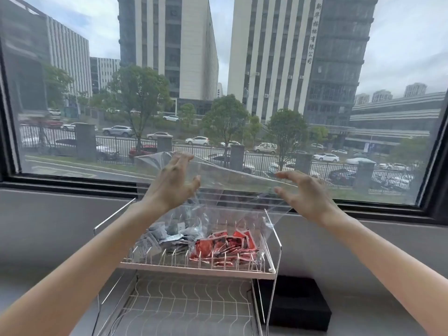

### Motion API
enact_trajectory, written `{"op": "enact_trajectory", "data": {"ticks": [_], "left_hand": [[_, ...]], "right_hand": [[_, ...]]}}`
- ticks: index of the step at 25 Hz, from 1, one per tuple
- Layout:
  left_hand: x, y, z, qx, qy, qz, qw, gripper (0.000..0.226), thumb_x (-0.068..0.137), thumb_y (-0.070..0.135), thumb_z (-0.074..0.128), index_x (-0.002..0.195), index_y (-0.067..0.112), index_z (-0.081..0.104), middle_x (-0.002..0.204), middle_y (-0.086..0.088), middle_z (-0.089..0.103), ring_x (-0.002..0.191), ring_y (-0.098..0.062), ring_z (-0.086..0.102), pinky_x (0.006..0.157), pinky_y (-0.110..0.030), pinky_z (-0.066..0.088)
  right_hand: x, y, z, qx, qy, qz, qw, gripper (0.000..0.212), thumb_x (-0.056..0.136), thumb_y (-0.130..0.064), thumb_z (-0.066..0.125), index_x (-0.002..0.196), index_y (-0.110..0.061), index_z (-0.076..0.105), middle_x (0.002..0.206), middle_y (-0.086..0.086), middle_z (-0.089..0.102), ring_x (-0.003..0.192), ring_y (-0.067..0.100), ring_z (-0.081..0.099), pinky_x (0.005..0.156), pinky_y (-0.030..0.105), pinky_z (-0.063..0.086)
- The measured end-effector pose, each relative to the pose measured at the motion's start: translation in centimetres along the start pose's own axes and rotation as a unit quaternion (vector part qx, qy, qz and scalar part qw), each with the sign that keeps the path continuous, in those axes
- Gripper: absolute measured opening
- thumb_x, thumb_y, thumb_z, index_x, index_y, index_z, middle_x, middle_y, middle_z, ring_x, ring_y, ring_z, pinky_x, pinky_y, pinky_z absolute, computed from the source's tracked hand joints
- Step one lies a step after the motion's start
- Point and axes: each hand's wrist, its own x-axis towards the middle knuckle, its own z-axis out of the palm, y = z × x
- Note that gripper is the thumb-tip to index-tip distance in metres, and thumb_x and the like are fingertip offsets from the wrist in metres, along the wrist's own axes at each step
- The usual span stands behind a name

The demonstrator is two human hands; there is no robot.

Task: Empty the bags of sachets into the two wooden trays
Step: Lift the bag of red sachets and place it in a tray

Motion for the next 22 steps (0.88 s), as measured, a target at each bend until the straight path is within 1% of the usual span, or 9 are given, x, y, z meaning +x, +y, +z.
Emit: {"op": "enact_trajectory", "data": {"ticks": [2,4,6,8,9,13,16,19,22], "left_hand": [[0.4,-0.4,0.5,-0.007,0.018,0.000,1.000,0.053,0.088,0.022,0.053,0.135,0.005,0.035,0.136,-0.018,0.041,0.114,-0.032,0.053,0.097,-0.041,0.042],[0.5,-0.8,1.1,-0.007,0.029,-0.002,1.000,0.047,0.088,0.021,0.054,0.131,0.006,0.042,0.126,-0.019,0.046,0.108,-0.030,0.055,0.095,-0.038,0.043],[0.7,-1.4,1.7,-0.011,0.039,-0.002,0.999,0.036,0.088,0.020,0.053,0.120,0.005,0.051,0.117,-0.017,0.050,0.097,-0.023,0.055,0.086,-0.029,0.042],[0.6,-1.7,2.1,-0.009,0.046,0.004,0.999,0.027,0.088,0.020,0.053,0.110,0.004,0.057,0.111,-0.015,0.052,0.088,-0.017,0.052,0.079,-0.026,0.040],[0.6,-1.8,2.3,-0.010,0.044,0.003,0.999,0.025,0.088,0.020,0.053,0.107,0.004,0.058,0.110,-0.015,0.052,0.086,-0.016,0.052,0.078,-0.026,0.040],[0.3,-1.9,3.0,-0.023,0.031,0.008,0.999,0.021,0.089,0.015,0.053,0.102,0.000,0.057,0.106,-0.015,0.060,0.083,-0.015,0.053,0.074,-0.021,0.039],[0.3,-1.3,2.6,-0.058,0.038,-0.008,0.998,0.015,0.088,0.009,0.053,0.099,-0.001,0.056,0.094,-0.010,0.061,0.080,-0.016,0.054,0.060,-0.008,0.042],[0.8,-0.4,1.4,-0.092,0.055,-0.010,0.994,0.013,0.087,0.004,0.054,0.098,-0.001,0.057,0.089,-0.010,0.059,0.076,-0.018,0.055,0.055,-0.012,0.044],[1.7,0.6,0.1,-0.073,0.071,0.000,0.995,0.014,0.086,0.005,0.055,0.097,-0.002,0.059,0.090,-0.013,0.065,0.077,-0.018,0.056,0.064,-0.016,0.038]], "right_hand": [[0.7,0.5,0.9,-0.002,0.001,-0.007,1.000,0.044,0.088,-0.021,0.058,0.130,-0.013,0.049,0.136,0.005,0.052,0.126,0.018,0.046,0.101,0.026,0.032],[1.0,1.1,2.0,-0.007,-0.002,-0.011,1.000,0.042,0.087,-0.021,0.058,0.128,-0.012,0.051,0.132,0.006,0.055,0.123,0.019,0.049,0.099,0.026,0.034],[1.4,1.7,3.0,0.001,0.006,-0.011,1.000,0.036,0.087,-0.019,0.059,0.122,-0.011,0.055,0.127,0.008,0.059,0.117,0.019,0.054,0.090,0.019,0.034],[1.5,1.9,3.4,0.005,0.027,-0.009,1.000,0.030,0.086,-0.017,0.059,0.116,-0.008,0.058,0.121,0.010,0.063,0.112,0.019,0.057,0.082,0.012,0.032],[1.5,2.0,3.6,0.011,0.031,-0.006,0.999,0.028,0.087,-0.016,0.059,0.113,-0.007,0.059,0.118,0.011,0.064,0.109,0.020,0.059,0.082,0.013,0.033],[1.1,2.3,4.0,0.038,0.032,0.006,0.999,0.022,0.088,-0.015,0.057,0.108,-0.006,0.061,0.111,0.013,0.067,0.102,0.023,0.062,0.088,0.026,0.043],[1.1,2.1,3.7,0.041,0.035,0.006,0.999,0.021,0.087,-0.014,0.059,0.106,-0.006,0.063,0.105,0.012,0.069,0.098,0.023,0.063,0.090,0.029,0.046],[1.2,1.9,3.1,0.038,0.044,0.007,0.998,0.018,0.085,-0.013,0.061,0.101,-0.006,0.065,0.100,0.009,0.070,0.088,0.016,0.059,0.081,0.023,0.042],[1.6,1.3,2.1,0.035,0.052,0.013,0.998,0.015,0.086,-0.014,0.060,0.098,-0.006,0.066,0.097,0.007,0.069,0.084,0.013,0.055,0.078,0.021,0.037]]}}
